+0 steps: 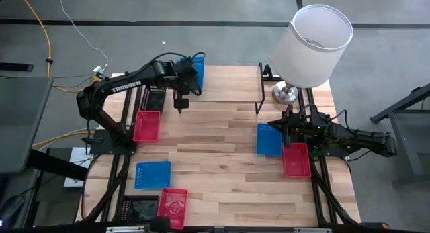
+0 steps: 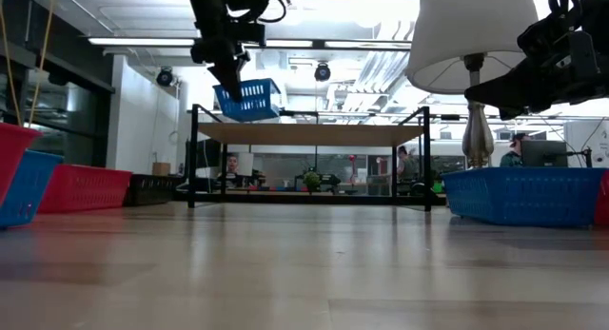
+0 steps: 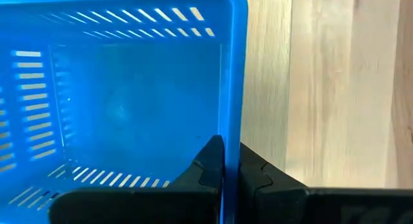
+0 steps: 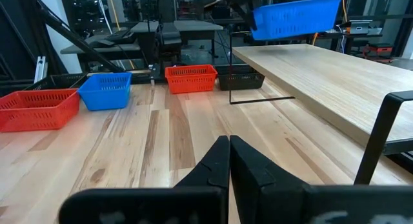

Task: Stack baskets on shelf by color
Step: Put the top left blue bin on the shelf

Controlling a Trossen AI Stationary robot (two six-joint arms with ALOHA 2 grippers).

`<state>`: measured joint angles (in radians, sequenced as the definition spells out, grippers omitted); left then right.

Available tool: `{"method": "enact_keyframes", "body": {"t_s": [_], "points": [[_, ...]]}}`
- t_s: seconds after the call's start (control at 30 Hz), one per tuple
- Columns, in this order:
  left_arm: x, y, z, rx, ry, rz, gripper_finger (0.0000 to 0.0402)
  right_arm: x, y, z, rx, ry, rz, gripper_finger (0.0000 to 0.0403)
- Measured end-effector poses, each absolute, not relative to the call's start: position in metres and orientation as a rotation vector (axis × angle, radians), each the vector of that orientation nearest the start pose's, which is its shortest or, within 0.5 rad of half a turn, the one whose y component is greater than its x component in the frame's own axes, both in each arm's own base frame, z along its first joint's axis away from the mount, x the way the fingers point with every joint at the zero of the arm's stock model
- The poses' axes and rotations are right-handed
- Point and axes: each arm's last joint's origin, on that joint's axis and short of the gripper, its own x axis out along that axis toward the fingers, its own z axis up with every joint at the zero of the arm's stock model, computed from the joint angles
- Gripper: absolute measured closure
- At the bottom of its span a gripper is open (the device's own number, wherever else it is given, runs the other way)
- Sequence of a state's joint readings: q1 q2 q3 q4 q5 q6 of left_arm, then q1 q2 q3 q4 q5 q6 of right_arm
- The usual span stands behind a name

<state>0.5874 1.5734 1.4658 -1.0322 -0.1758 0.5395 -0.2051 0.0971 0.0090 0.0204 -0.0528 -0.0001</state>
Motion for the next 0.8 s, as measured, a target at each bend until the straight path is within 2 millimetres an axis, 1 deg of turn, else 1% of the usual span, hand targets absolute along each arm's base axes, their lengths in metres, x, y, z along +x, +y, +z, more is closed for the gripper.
{"method": "enact_keyframes", "body": {"t_s": [0.1, 0.23, 0.37, 0.8], "points": [[0.256, 0.179, 0.311, 0.240, 1.310, 0.374, 0.0401, 0.101, -0.019, 0.161, 0.009, 0.067, -0.152, 0.0402], [0.257, 0.181, 0.303, 0.242, 1.386, 0.394, 0.0401, 0.101, -0.019, 0.161, 0.009, 0.067, -0.153, 0.0402], [0.260, 0.182, 0.293, 0.225, 1.436, 0.366, 0.0401, 0.101, -0.019, 0.161, 0.009, 0.067, -0.153, 0.0402], [0.259, 0.177, 0.292, 0.206, 1.460, 0.336, 0.0397, 0.101, -0.019, 0.161, 0.009, 0.067, -0.153, 0.0402]]}}
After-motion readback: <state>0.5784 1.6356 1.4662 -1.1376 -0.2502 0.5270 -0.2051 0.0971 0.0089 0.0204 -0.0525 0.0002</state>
